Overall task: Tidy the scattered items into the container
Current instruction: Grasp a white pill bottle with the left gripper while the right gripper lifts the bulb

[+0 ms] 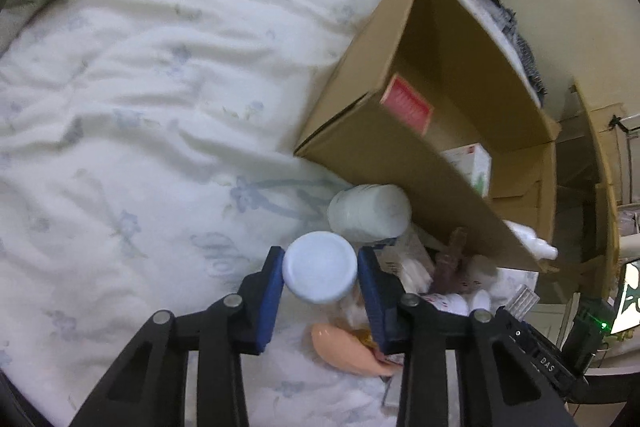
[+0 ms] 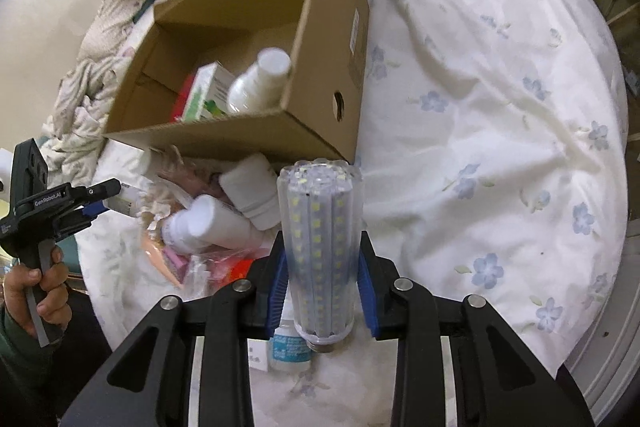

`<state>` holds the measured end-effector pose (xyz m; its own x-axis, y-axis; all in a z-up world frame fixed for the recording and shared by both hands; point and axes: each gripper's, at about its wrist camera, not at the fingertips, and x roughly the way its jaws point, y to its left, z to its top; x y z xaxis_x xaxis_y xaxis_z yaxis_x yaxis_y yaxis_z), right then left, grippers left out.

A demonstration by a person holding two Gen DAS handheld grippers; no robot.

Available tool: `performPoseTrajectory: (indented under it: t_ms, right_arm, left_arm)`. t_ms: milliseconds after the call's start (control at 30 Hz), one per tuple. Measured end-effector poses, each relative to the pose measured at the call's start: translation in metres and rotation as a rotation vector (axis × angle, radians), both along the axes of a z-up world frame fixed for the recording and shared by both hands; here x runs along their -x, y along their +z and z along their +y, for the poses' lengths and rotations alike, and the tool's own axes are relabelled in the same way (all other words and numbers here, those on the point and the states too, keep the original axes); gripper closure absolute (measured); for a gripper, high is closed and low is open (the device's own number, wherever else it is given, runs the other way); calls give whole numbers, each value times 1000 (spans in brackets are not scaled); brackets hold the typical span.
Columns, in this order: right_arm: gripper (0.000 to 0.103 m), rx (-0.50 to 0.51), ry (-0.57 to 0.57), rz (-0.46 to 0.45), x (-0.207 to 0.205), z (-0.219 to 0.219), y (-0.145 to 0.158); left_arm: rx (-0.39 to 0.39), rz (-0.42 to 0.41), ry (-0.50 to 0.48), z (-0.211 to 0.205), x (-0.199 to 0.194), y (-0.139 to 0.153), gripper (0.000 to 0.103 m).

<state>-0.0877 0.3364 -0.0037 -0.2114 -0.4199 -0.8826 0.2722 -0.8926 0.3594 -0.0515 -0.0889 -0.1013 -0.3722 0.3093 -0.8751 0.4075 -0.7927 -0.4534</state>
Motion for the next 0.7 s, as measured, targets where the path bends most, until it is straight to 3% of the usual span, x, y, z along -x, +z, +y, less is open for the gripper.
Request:
performPoseTrajectory:
  t_ms: [133, 267, 367, 700]
  right_arm:
    - [69, 39, -8, 37, 18, 16, 19]
    - [69, 73, 13, 84, 22, -76, -19]
    - [69, 110, 26, 127, 21, -102, -8]
    - [69, 226, 18, 210, 64, -120, 27]
  left_arm:
    - [1, 60, 1, -8, -1, 24, 67]
    - [-10, 121, 18, -26, 4, 36, 68]
    - [3, 185, 32, -48, -9, 50, 68]
    - [37, 320, -3, -41, 14, 90, 68]
